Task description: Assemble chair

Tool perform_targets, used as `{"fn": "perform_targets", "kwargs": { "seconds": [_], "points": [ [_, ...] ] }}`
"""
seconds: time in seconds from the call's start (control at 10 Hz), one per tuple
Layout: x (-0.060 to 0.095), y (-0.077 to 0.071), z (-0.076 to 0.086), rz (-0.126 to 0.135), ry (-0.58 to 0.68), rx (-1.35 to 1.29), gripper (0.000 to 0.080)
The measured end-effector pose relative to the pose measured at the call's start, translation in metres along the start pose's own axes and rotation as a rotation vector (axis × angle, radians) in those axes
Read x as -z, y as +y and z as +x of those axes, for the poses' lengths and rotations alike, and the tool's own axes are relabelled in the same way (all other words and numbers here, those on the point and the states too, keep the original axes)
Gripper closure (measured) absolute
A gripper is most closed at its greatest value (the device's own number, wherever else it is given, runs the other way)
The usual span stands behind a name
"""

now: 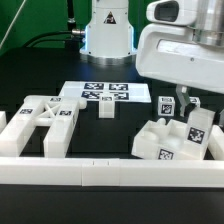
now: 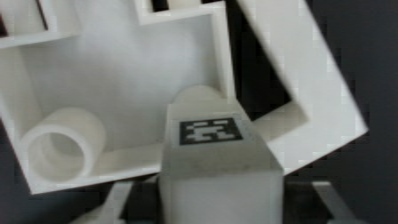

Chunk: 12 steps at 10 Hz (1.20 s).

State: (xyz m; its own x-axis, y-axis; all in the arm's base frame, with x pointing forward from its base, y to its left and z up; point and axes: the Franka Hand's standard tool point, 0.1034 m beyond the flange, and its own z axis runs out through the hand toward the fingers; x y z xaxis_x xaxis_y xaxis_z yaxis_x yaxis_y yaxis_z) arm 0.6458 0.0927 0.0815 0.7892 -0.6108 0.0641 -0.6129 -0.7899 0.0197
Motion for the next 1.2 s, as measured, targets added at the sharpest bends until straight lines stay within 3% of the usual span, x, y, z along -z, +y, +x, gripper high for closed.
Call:
{"fn": "perform_targets", "kwargs": {
  "seconds": [0.2, 0.3, 0.4, 0.8, 1.2],
  "points": [
    [0.0, 0.002, 0.002, -0.004, 0.003, -0.028, 0.0512],
    [0.001, 0.001, 0.002, 0.0, 0.005, -0.006, 0.042],
    [0.006, -0.002, 0.005, 0.013, 0.016, 0.072, 0.0232],
    [0.035, 0.01, 0.004, 0.042, 0.04, 0.356, 0.0157],
    [0.03, 0.01, 0.003, 0.038, 0.037, 0.357, 0.015]
  ]
}}
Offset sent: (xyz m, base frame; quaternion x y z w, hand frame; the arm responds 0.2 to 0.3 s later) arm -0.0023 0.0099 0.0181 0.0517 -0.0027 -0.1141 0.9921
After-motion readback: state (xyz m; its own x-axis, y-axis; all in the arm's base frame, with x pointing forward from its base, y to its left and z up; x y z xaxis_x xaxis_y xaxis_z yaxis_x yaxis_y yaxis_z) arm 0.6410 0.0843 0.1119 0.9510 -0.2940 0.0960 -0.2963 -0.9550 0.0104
